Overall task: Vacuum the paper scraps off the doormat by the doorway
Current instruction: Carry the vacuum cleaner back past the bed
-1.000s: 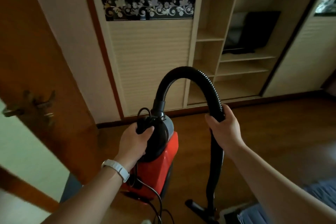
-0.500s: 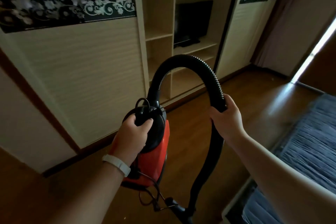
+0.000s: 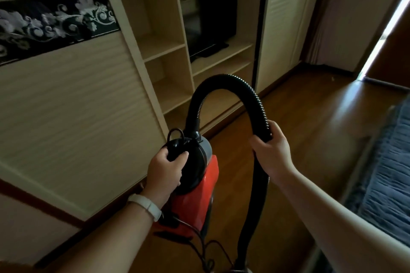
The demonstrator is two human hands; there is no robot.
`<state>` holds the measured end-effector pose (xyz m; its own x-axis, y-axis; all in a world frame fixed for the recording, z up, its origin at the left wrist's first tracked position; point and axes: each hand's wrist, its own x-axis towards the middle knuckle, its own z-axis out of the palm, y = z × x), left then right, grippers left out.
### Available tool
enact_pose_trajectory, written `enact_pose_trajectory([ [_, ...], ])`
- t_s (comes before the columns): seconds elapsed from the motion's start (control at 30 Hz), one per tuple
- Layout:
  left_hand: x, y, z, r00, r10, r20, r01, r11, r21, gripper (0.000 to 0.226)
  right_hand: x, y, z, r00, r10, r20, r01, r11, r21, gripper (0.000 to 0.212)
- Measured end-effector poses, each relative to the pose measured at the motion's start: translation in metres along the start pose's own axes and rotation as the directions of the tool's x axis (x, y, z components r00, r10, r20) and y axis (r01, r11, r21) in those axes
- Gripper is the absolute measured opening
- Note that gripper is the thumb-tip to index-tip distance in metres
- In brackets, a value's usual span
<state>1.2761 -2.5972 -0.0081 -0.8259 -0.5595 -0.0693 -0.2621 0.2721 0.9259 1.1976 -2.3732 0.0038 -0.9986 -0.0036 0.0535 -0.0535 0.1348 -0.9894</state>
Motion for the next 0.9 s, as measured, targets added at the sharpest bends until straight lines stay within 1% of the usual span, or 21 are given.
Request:
enact_pose_trajectory([
  [0.13,0.047,0.02,0.04,0.999,0.042,0.02,-0.042,0.999,0.021,0.016,0.054,0.005,-0.016,1.0,0.009,-0.017,-0.009,1.0,0.002,0.026],
  [0.3,0.097,0.053,0.081,0.993,0.094,0.066,-0.094,0.995,0.01,0.018,0.108,-0.002,-0.037,0.997,-0.006,-0.082,0.006,1.0,0.008,0.027],
  [0.5,0.159,0.076,0.138,0.977,0.143,0.159,-0.137,0.989,-0.05,0.018,0.171,-0.001,-0.056,0.979,-0.024,-0.204,0.011,0.998,-0.061,0.026],
  [0.63,0.213,0.079,0.186,0.957,0.14,0.252,-0.127,0.99,-0.068,0.017,0.217,0.011,-0.064,0.954,-0.017,-0.299,-0.007,0.997,-0.078,0.024],
  [0.8,0.292,0.089,0.243,0.915,0.126,0.383,-0.098,0.991,-0.091,0.018,0.283,0.024,-0.062,0.903,-0.014,-0.429,-0.042,0.992,-0.123,0.019],
  [0.9,0.339,0.104,0.269,0.888,0.145,0.437,-0.121,0.989,-0.083,0.018,0.325,0.025,-0.059,0.886,0.001,-0.464,-0.076,0.987,-0.142,0.021],
])
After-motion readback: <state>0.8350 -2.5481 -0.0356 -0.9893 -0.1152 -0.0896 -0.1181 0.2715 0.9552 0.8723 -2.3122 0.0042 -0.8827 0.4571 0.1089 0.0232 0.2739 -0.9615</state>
